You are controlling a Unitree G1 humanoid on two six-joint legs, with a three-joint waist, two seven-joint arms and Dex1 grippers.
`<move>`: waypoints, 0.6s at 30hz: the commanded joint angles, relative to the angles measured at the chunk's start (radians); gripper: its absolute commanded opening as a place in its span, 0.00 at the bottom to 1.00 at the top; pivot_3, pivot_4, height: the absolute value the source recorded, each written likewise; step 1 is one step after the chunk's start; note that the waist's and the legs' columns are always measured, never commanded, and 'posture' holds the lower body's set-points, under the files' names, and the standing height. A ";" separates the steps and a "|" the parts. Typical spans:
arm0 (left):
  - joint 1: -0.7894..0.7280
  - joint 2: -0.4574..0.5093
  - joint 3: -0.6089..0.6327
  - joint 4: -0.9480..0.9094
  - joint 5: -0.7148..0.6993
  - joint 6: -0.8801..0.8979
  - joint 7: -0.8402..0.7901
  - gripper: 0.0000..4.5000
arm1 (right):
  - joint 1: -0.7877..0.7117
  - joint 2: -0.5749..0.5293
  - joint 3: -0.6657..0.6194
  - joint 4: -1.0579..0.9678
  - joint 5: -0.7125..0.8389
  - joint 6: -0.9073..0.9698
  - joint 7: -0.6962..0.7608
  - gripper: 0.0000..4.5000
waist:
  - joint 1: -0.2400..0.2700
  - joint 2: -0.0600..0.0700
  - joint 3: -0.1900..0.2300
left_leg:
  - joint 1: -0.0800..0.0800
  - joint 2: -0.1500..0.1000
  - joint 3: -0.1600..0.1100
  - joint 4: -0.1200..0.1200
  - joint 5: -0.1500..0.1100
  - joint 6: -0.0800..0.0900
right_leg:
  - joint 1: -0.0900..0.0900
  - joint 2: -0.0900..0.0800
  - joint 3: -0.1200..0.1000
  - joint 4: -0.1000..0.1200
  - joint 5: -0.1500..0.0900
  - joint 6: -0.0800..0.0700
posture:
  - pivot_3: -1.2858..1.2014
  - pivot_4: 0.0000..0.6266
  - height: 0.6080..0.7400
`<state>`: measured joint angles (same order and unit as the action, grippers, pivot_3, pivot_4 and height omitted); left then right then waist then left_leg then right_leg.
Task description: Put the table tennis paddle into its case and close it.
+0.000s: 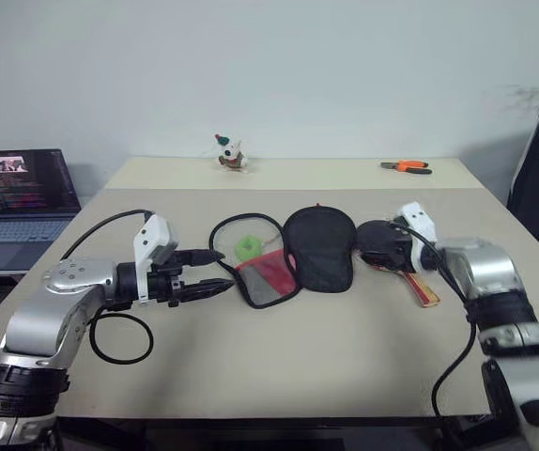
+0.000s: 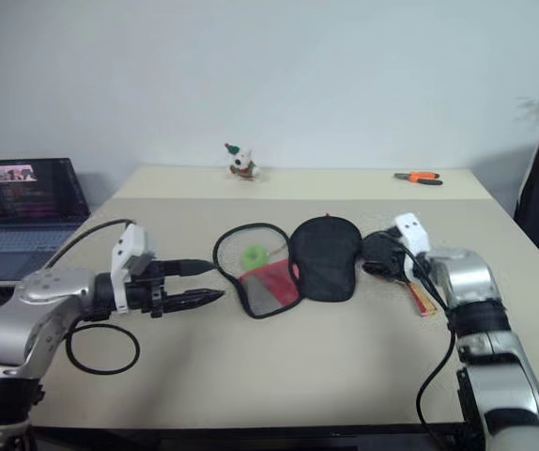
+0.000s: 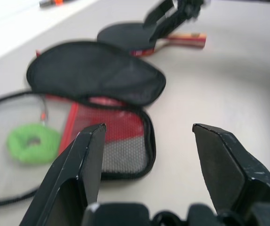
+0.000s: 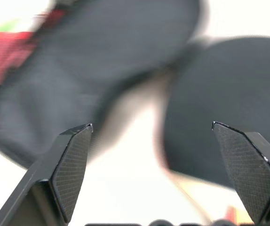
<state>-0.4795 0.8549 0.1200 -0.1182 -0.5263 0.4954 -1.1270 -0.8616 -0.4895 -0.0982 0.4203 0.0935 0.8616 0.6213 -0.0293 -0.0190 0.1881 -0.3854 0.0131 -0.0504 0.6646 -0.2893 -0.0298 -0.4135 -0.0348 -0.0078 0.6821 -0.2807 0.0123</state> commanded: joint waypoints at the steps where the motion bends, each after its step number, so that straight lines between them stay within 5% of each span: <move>1: -0.020 -0.002 0.005 -0.028 -0.008 -0.005 0.001 0.71 | 0.056 0.002 -0.078 -0.100 -0.004 0.030 -0.141 1.00 | 0.000 0.000 0.000 | 0.000 -0.001 0.000 0.000 0.000 0.000 | 0.000 0.000 0.000 0.000 0.000 0.000 | 0.52 0.24 1.00; 16: -0.056 -0.003 -0.031 0.023 0.025 -0.041 -0.025 0.71 | 0.119 0.002 -0.067 -0.003 0.037 0.009 -0.198 1.00 | -0.005 0.000 0.000 | 0.003 -0.001 0.003 0.000 0.000 0.000 | 0.001 0.007 0.001 0.000 0.000 0.000 | 0.52 0.24 1.00; 18: -0.054 -0.004 -0.030 0.024 0.027 -0.043 -0.025 0.71 | 0.109 0.005 -0.066 0.030 0.030 -0.006 -0.213 0.91 | -0.005 0.000 0.000 | 0.005 -0.001 0.003 0.000 0.000 0.000 | 0.003 0.007 0.001 0.000 0.000 0.000 | 0.52 0.24 1.00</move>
<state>-0.5170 0.8489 0.0806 -0.0816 -0.5013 0.4705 -1.1485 -0.7425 -0.4838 -0.1706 0.4240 0.1213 0.8703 0.4116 -0.0342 -0.0195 0.1878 -0.3800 0.0120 -0.0477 0.6647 -0.2895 -0.0295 -0.4092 -0.0282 -0.0069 0.6819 -0.2806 0.0122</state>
